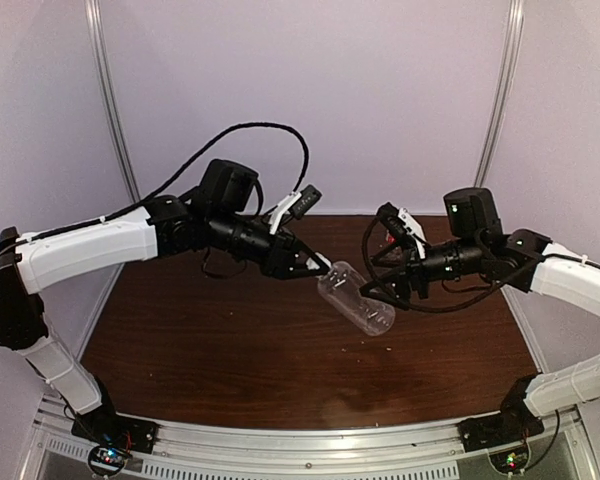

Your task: Unscrew the bottle caps

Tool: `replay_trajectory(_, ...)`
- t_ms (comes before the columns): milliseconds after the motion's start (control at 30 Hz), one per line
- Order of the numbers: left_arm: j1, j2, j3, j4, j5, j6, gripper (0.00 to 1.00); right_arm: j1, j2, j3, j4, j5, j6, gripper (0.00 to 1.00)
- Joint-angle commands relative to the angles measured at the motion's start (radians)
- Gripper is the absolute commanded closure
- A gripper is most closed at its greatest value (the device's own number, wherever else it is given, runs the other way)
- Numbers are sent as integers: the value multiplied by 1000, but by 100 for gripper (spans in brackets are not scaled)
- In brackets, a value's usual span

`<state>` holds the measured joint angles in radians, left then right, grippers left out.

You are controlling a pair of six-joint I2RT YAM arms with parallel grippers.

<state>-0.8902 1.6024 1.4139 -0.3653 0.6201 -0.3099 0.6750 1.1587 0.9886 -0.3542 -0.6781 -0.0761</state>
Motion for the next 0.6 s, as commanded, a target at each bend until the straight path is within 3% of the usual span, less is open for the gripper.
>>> replay_trajectory(0, -3, -10, -35, 172, 58, -60, 83, 32, 0, -19, 61, -36, -34, 0)
replay_trajectory(200, -3, -33, -107, 298, 91, -137, 84, 55, 38, -27, 66, -31, -56, 1)
replay_trajectory(567, -2, -53, -119, 336, 89, -170, 85, 66, 119, 12, 62, -41, -94, 1)
